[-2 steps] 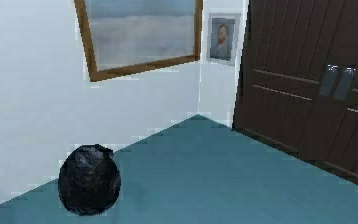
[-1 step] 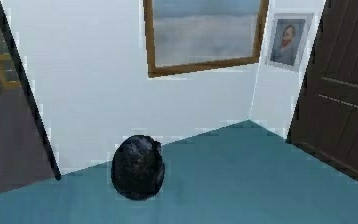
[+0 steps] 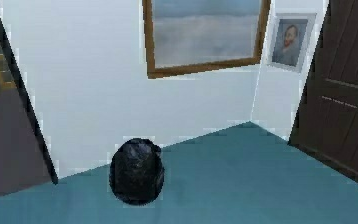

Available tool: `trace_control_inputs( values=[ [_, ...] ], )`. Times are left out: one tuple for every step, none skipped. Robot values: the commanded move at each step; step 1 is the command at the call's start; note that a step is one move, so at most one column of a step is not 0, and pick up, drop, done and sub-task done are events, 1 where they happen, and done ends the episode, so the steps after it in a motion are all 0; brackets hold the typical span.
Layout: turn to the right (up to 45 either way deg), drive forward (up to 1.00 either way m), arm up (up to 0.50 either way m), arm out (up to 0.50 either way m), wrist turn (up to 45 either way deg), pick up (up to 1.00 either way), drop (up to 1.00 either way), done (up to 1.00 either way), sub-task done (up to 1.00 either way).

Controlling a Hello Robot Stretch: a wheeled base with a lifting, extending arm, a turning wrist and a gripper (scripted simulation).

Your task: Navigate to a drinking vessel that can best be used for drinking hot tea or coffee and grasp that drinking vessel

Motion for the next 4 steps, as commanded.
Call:
trace_control_inputs(
  values=[
    [45.0,0.0,0.0,0.0,0.0,0.0,0.0,0.0,0.0],
    [30.0,0.0,0.0,0.0,0.0,0.0,0.0,0.0,0.0],
    [0.0,0.1,0.0,0.0,0.0,0.0,0.0,0.0,0.0],
    [45.0,0.0,0.0,0.0,0.0,0.0,0.0,0.0,0.0]
  ],
)
